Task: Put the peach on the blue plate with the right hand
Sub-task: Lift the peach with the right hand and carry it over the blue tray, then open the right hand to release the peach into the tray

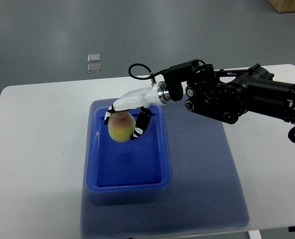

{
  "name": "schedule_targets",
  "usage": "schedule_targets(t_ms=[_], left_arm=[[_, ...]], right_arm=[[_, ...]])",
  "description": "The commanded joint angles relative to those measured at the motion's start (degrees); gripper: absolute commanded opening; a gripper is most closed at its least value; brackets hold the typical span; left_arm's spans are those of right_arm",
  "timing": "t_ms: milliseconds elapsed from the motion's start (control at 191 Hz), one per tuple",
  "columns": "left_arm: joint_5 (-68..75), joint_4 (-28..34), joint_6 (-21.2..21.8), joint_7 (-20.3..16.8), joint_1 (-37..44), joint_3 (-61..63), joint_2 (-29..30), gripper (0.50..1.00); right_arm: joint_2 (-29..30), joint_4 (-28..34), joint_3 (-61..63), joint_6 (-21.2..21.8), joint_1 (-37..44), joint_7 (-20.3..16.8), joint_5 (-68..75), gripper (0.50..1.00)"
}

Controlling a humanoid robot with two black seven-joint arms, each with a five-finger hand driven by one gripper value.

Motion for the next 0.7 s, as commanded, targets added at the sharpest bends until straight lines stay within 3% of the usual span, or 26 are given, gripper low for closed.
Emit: schedule_targets(t_ms=[0,178,183,335,460,695], left_arm=[[0.01,-0.01,0.04,0.0,-0.01,0.0,0.0,1.0],[0.01,-0.1,-0.05,0.0,-0.01,0.0,0.0,1.0],[0.01,-0.1,-0.05,0.0,-0.01,0.0,0.0,1.0],[0.01,-0.1,-0.05,0.0,-0.01,0.0,0.0,1.0],[0.01,-0.1,0.04,0.0,-0.01,0.0,0.0,1.0],[0.09,-0.1,-0.05,0.0,-0.01,0.0,0.0,1.0]], right_arm=[[1.65,-0.56,-2.57,-0.64,-1.69,0.0,-0.44,0.609],[2.01,-0.91,-4.24,-1.08,-3.54,-0.09,-0.53,0.643],[2.01,-1.43,-4.24,-1.95,-3.54,-0.09,-0.53,0.676],[2.01,-1.7,-4.33,-4.42,-3.62,-0.17,-0.44,0.823],[2.01,-1.61,-4.24,-4.42,-3.45,-0.17,-0.36,0.897],[1.92,-1.61,-4.07,-4.42,-2.83,0.09,0.26,0.926]])
